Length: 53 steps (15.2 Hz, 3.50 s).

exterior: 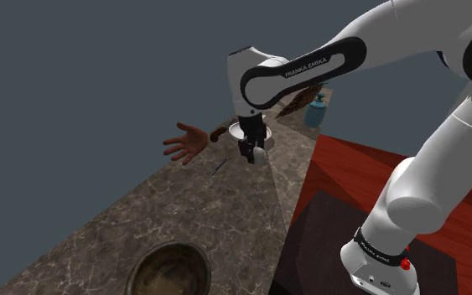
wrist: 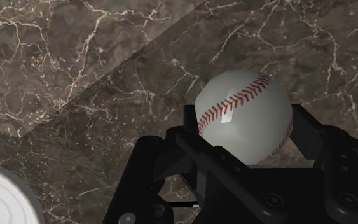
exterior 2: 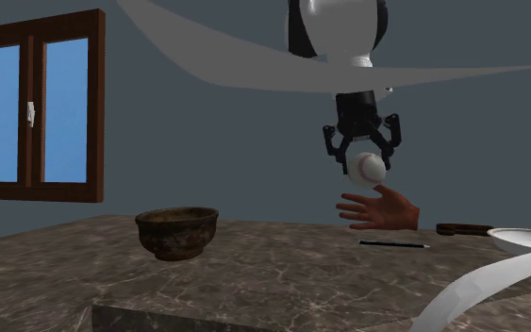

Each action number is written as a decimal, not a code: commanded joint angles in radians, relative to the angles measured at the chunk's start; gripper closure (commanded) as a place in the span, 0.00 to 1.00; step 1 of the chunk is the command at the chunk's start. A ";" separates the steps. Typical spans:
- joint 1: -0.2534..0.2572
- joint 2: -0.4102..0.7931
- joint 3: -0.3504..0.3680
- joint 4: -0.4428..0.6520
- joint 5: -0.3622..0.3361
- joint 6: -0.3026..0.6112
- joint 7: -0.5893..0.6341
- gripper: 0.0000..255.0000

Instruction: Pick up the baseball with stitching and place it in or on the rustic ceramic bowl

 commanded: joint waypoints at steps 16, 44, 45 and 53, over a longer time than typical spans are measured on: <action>0.200 0.192 0.228 0.226 0.059 -0.059 0.414 1.00; 0.468 0.647 0.309 0.623 -0.089 -0.044 0.787 1.00; 0.469 0.653 0.307 0.615 -0.092 -0.031 0.788 1.00; 0.469 0.653 0.307 0.615 -0.092 -0.031 0.788 0.00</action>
